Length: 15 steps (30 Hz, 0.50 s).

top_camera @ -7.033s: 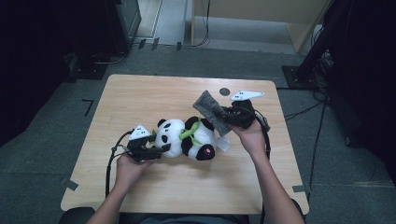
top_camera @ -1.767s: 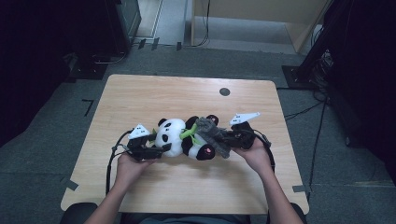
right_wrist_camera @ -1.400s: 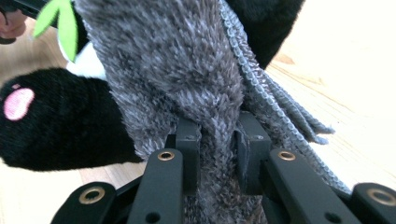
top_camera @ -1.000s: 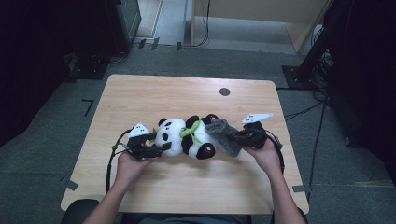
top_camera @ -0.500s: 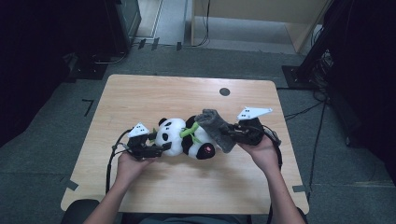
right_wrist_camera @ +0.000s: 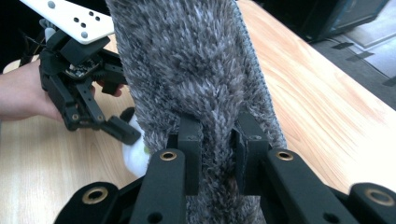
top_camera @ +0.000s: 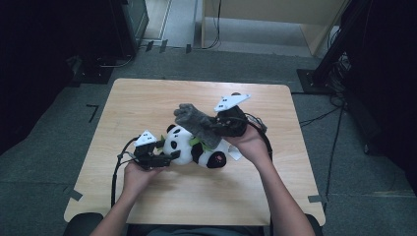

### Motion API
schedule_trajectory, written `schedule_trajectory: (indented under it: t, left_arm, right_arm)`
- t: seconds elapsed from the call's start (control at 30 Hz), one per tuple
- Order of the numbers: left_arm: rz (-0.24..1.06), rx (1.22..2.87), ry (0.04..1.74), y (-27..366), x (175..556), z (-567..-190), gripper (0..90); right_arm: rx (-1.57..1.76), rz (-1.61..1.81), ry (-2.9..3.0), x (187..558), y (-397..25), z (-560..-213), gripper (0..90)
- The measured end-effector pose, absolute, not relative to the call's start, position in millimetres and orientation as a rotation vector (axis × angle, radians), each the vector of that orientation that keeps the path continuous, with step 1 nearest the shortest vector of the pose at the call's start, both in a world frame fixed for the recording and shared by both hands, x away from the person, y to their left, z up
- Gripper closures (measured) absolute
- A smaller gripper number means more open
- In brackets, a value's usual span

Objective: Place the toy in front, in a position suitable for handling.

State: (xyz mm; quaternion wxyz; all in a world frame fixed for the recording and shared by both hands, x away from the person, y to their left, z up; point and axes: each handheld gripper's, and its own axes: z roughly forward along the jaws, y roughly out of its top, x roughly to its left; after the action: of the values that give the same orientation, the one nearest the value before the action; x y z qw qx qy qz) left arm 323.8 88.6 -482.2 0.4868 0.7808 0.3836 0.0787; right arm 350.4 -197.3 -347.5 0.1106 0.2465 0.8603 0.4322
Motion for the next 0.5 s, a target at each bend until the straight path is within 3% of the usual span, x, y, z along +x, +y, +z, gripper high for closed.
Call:
schedule_trajectory:
  t: [0.5]
  left_arm:
    - [0.205, 1.855, 0.953, 90, 318, -486, 21.8]
  right_arm:
    - [0.605, 1.112, 2.725, 366, -138, -380, 74.1]
